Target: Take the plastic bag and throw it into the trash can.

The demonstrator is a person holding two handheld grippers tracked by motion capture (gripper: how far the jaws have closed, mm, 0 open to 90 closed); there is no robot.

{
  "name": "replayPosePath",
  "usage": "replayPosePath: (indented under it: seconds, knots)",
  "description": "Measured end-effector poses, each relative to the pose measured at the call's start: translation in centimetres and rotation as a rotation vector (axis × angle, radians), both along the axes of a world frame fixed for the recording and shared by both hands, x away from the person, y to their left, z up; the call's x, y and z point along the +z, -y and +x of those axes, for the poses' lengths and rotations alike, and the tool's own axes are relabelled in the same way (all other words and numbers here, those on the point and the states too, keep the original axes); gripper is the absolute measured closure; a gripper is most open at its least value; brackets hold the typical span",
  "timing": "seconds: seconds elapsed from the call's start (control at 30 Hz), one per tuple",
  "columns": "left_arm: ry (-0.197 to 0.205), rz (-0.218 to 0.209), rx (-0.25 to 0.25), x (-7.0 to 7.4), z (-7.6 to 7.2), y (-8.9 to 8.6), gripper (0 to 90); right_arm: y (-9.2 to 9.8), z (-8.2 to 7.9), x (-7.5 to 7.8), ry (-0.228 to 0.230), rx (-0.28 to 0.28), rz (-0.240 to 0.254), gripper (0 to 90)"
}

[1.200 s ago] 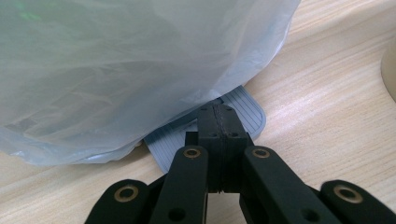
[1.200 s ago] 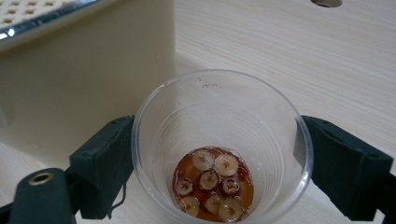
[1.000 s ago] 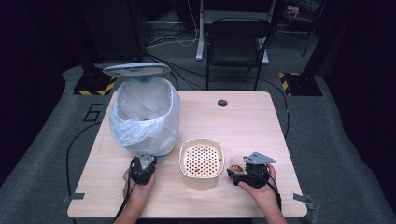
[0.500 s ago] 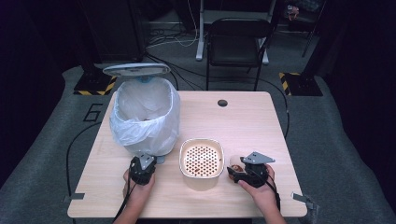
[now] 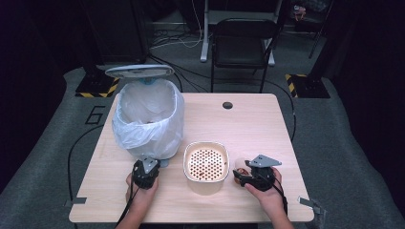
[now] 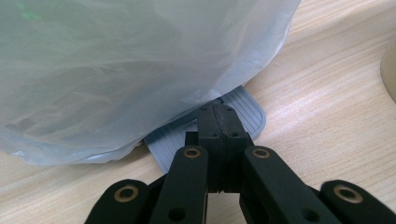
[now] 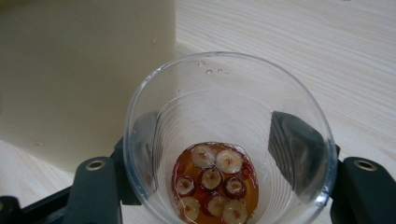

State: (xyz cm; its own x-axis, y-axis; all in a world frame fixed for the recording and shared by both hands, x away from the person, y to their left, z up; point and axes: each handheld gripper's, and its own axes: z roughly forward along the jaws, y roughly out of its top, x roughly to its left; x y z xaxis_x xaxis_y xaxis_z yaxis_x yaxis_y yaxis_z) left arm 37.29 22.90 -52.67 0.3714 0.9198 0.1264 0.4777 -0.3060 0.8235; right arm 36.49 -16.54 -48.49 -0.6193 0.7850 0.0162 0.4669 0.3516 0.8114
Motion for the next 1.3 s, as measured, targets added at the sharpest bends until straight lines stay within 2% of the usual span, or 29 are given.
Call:
replayPosePath:
  seconds: [0.2,0.43,0.63,0.83,1.03,1.2,1.3]
  knots:
    - [0.0,0.0,0.0,0.0,0.0,0.0,90.0,0.6,0.3,0.6,-0.001,0.011,-0.013,35.2]
    - [0.001,0.001,0.0,0.0,0.0,0.0,90.0,2.0,0.8,1.6,0.034,0.028,0.033,35.7]
    - [0.001,0.001,0.0,0.0,0.0,0.0,90.0,2.7,1.9,2.3,0.047,0.084,0.038,35.9]
    - [0.001,0.002,0.0,0.0,0.0,0.0,90.0,2.8,3.2,3.2,0.046,0.121,-0.002,36.3]
    - [0.001,0.003,0.0,0.0,0.0,0.0,90.0,2.5,4.2,4.2,0.048,0.143,-0.014,36.4]
    - [0.0,0.005,0.0,0.0,0.0,0.0,90.0,2.1,5.1,5.7,0.059,0.171,-0.038,36.6]
    - [0.001,0.002,0.0,0.0,0.0,0.0,90.0,1.9,5.6,6.8,0.073,0.173,-0.036,36.7]
